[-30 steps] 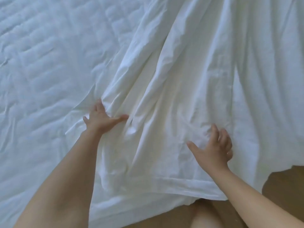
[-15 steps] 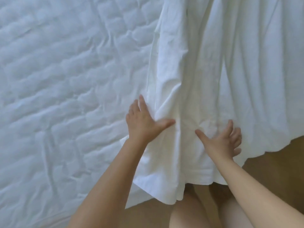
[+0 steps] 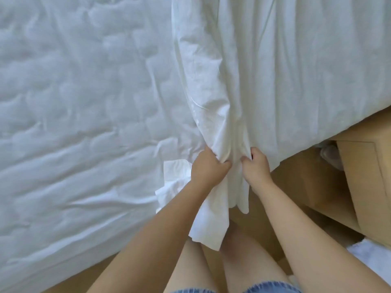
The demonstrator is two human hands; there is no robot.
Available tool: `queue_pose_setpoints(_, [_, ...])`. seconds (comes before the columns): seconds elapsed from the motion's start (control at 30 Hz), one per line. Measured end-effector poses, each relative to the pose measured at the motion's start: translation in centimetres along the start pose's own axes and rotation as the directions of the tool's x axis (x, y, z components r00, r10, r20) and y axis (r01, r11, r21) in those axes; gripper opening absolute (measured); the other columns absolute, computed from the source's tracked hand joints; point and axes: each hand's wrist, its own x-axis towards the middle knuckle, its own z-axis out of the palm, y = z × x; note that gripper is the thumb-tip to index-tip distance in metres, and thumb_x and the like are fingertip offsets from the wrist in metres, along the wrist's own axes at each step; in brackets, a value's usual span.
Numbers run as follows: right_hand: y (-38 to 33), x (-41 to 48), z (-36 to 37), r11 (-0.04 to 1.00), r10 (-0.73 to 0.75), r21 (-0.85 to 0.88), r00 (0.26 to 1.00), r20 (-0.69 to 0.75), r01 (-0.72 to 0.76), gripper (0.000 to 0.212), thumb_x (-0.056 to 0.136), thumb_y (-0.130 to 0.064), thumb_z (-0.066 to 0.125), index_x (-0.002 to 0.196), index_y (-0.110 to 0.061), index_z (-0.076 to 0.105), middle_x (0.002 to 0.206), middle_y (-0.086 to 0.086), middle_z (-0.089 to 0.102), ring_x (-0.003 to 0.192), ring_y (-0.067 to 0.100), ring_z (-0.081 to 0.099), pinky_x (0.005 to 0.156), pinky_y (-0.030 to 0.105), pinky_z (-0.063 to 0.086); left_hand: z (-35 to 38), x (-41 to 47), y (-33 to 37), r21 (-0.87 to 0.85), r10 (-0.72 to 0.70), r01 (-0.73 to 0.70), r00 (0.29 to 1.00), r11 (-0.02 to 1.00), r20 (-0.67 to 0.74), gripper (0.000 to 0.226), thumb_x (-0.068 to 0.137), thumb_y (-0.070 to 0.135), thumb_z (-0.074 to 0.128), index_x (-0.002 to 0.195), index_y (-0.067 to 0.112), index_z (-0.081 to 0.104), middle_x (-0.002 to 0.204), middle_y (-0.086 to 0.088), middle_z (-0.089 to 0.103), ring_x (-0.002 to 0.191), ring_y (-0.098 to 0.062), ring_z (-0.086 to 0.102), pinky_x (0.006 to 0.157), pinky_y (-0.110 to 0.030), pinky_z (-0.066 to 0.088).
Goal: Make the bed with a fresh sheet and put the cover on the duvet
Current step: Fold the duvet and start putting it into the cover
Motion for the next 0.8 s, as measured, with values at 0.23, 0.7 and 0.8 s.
queue_pose_setpoints(0.23, [0.5, -0.3, 0.0, 0.998, -0.066, 0.027, 0.949, 0.31, 0.06, 0.026, 0.094, -0.011, 0.039, 0.109, -0.012, 0.061, 0.101, 0.001, 0.067, 0.095, 0.014, 0.063, 0.081, 0.027, 0.053, 3.7, -0.1, 2.1, -0.57, -0.211, 0.175, 0.977, 0.803, 0.003, 0.086, 0.045, 0.063, 0.075, 0.114, 0.025, 0.041, 0.106, 0.012, 0.061, 0.1, -0.009, 0.062, 0.083, -0.03, 0.053])
queue_pose_setpoints(0.7, [9.9, 13.3, -12.2, 0.996, -0.083, -0.01, 0.967, 0.242, 0.088, 0.014, 0.093, -0.01, 0.045, 0.096, -0.011, 0.059, 0.087, -0.007, 0.056, 0.088, 0.017, 0.053, 0.057, 0.009, 0.033, 20.2, 5.8, 12.8, -0.34, -0.384, 0.287, 0.885, 0.896, -0.264, 0.036, 0.053, 0.042, 0.061, 0.084, 0.023, 0.06, 0.082, 0.006, 0.064, 0.079, -0.018, 0.063, 0.066, -0.029, 0.05])
queue_pose_setpoints(0.8, [11.4, 15.5, -16.1, 0.99, -0.132, 0.005, 0.904, 0.407, 0.143, 0.015, 0.095, -0.012, 0.046, 0.096, -0.011, 0.06, 0.087, -0.007, 0.058, 0.083, 0.013, 0.052, 0.062, 0.022, 0.034, 23.4, 6.0, 14.7, -0.304, -0.418, 0.312, 0.815, 0.9, -0.401, 0.045, 0.05, 0.047, 0.059, 0.091, 0.031, 0.052, 0.113, 0.007, 0.044, 0.11, -0.019, 0.042, 0.098, -0.037, 0.036])
